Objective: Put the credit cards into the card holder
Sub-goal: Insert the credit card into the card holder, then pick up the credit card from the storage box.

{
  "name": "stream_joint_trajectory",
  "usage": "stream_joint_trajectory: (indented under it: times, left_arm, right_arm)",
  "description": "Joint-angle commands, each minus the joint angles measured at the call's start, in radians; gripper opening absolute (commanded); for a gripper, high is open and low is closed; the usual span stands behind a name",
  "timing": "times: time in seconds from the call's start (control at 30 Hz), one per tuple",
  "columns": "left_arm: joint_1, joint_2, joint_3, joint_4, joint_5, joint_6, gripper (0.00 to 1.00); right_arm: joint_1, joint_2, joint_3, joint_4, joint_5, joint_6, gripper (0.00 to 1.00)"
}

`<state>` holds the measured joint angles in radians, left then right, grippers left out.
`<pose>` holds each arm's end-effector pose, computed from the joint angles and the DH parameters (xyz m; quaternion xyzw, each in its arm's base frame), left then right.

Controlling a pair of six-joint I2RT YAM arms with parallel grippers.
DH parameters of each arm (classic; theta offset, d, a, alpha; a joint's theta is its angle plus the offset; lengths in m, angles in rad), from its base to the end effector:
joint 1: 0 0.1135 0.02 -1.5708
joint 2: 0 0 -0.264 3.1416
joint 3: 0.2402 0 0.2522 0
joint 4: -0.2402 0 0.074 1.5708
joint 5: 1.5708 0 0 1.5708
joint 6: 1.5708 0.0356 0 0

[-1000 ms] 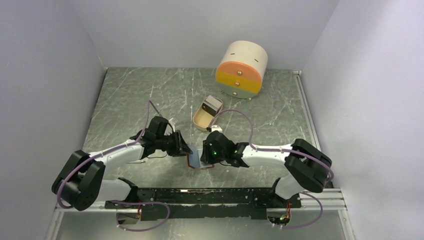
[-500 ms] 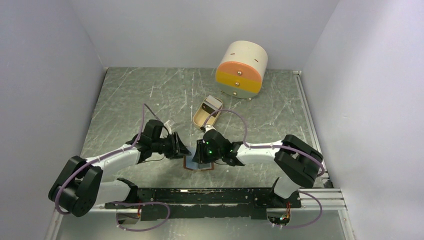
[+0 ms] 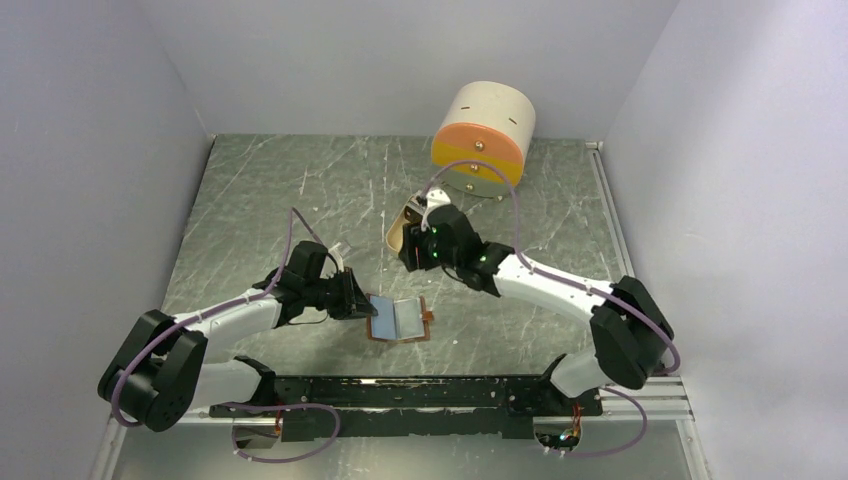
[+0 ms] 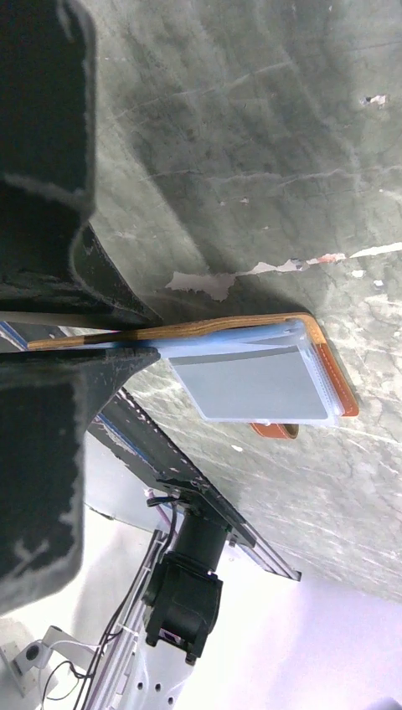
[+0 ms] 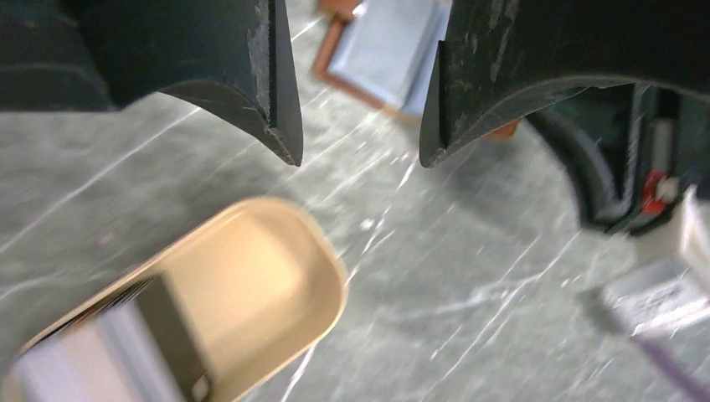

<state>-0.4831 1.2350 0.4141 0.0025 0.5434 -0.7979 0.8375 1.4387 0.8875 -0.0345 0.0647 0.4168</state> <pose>0.1821 -0.1163 0.1481 -0.0431 0.9003 -0.4116 0.1346 0.2136 0.2337 0.2375 -0.1689 0.8645 0.2543 0.3994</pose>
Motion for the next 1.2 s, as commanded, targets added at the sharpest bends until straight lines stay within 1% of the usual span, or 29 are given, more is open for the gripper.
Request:
stream_joint_trajectory:
  times: [0.0, 0.07, 0.17, 0.3, 0.5, 0.6, 0.73, 0.97, 1.07, 1.17]
  left_arm:
    - [0.005, -0.021, 0.014, 0.003, 0.034, 0.037, 0.17]
    - [0.005, -0.026, 0.008, 0.019, 0.048, 0.035, 0.18]
    - [0.005, -0.021, -0.008, 0.066, 0.087, 0.019, 0.2]
    - [0.005, -0.002, -0.007, 0.059, 0.093, 0.026, 0.2]
    - [0.005, -0.021, -0.015, 0.055, 0.1, 0.022, 0.2]
    - [0.005, -0.034, -0.014, 0.05, 0.099, 0.023, 0.21]
    - [0.005, -0.043, -0.011, 0.036, 0.094, 0.024, 0.2]
    - [0.005, -0.058, -0.028, 0.054, 0.091, 0.012, 0.21]
    - [0.005, -0.056, -0.031, 0.056, 0.093, 0.01, 0.2]
    - [0.005, -0.063, -0.022, 0.032, 0.088, 0.023, 0.2]
  right_arm:
    - [-0.066, 0.084, 0.132, -0.055, 0.079, -0.262, 0.6]
    - [-0.077, 0.146, 0.206, -0.083, 0.127, -0.343, 0.64]
    - [-0.106, 0.259, 0.3, -0.11, 0.167, -0.441, 0.68]
    - [-0.117, 0.38, 0.422, -0.162, 0.254, -0.543, 0.7]
    - [-0.119, 0.5, 0.523, -0.191, 0.316, -0.651, 0.71]
    - [-0.12, 0.548, 0.559, -0.203, 0.341, -0.674, 0.71]
    - [-0.106, 0.603, 0.605, -0.215, 0.412, -0.698, 0.71]
    - [-0.106, 0.653, 0.647, -0.231, 0.464, -0.729, 0.71]
    - [-0.108, 0.665, 0.658, -0.229, 0.467, -0.722, 0.69]
    - [-0.108, 0.672, 0.666, -0.238, 0.473, -0.702, 0.63]
